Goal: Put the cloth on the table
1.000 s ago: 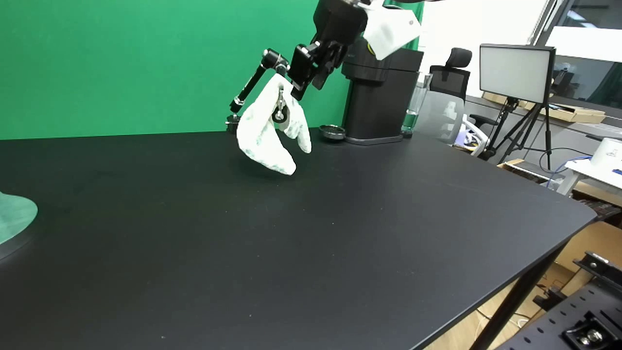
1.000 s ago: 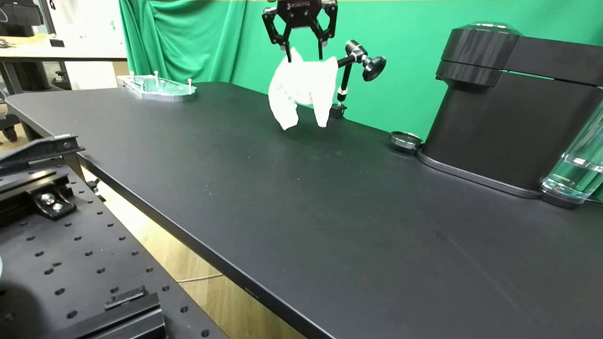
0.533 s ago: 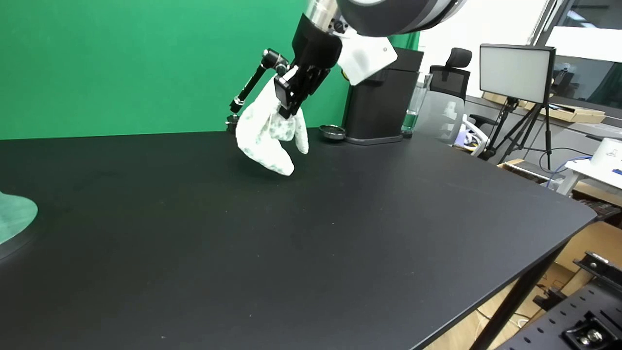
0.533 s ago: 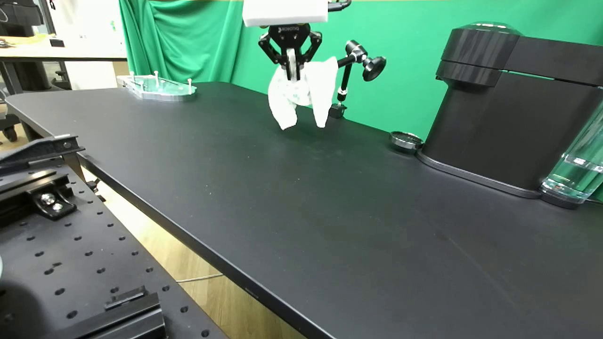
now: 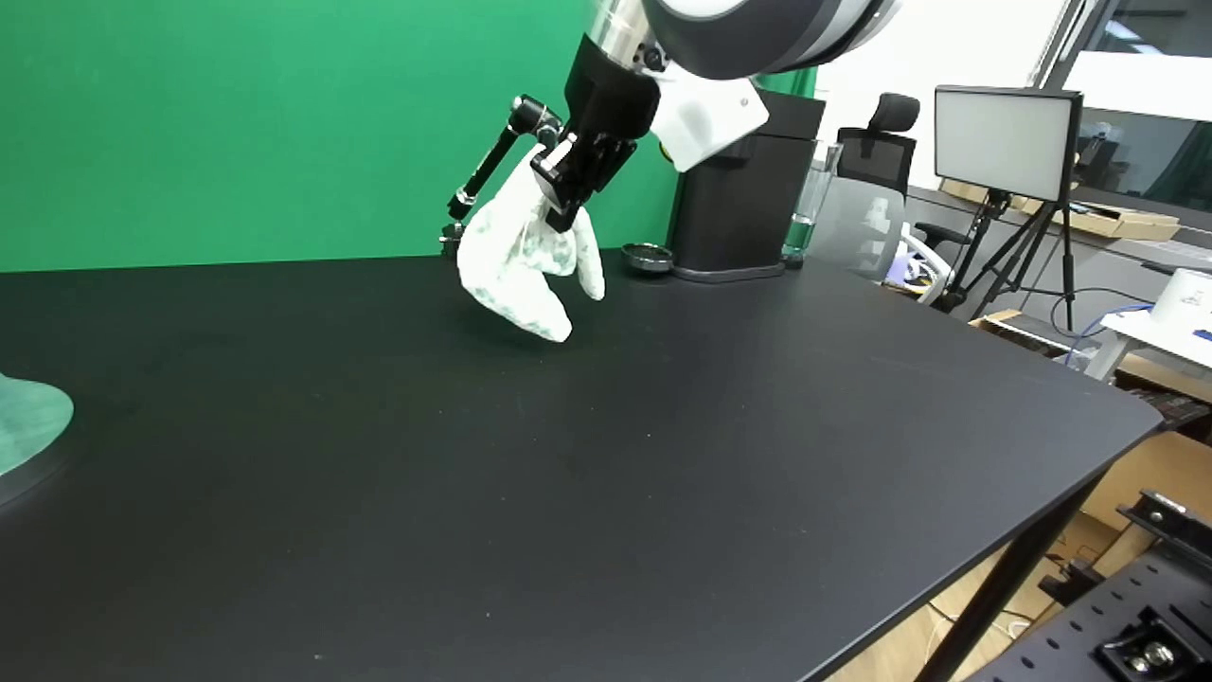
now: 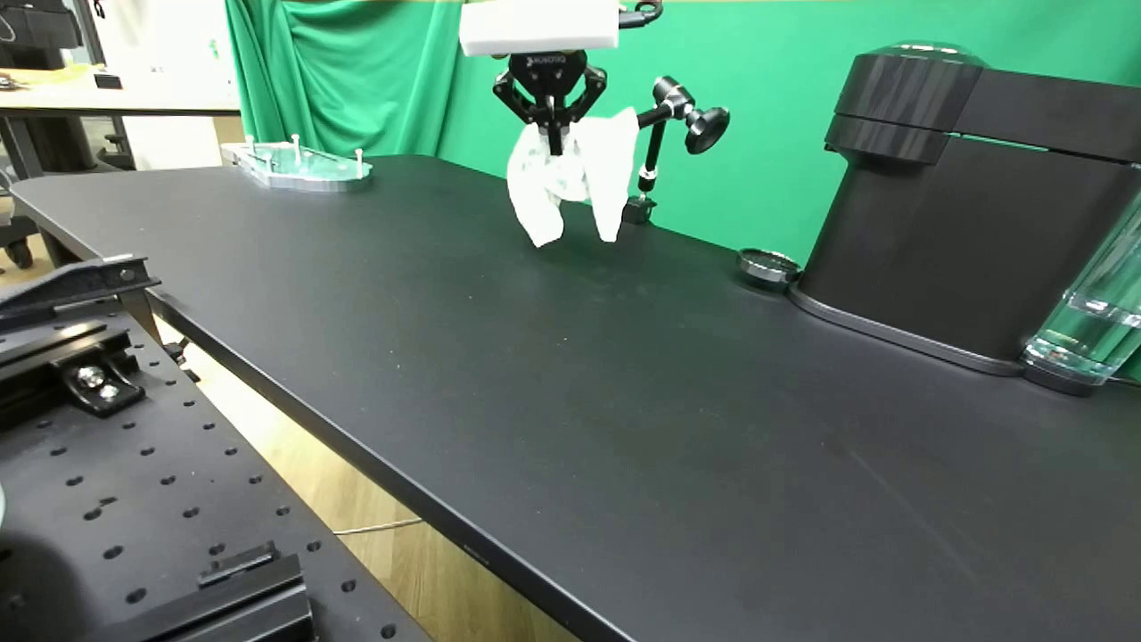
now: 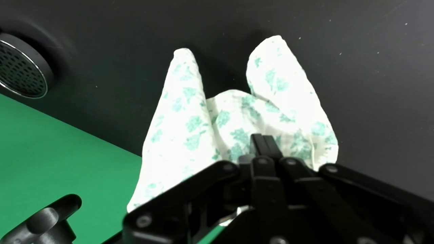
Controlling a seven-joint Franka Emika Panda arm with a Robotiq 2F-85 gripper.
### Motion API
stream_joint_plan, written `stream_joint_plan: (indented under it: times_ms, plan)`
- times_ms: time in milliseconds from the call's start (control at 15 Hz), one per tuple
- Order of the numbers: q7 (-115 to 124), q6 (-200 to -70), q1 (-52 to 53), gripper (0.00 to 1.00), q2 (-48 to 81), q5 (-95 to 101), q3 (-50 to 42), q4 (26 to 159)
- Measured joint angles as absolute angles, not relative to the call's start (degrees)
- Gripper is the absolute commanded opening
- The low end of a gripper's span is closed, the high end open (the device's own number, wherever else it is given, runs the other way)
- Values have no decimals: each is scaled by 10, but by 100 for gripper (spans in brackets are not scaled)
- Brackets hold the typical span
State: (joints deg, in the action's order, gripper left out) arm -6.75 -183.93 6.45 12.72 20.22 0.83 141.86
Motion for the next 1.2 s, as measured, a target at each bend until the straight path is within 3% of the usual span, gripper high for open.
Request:
stream_joint_plan:
  times_ms: [467, 867, 1200]
  plan:
    - [-59, -1857, 110, 0, 104, 185, -42, 1436]
    - [-54, -1874, 159, 0, 7, 165, -121, 1487]
    - [-62, -1903, 45, 0, -74, 112, -86, 1519]
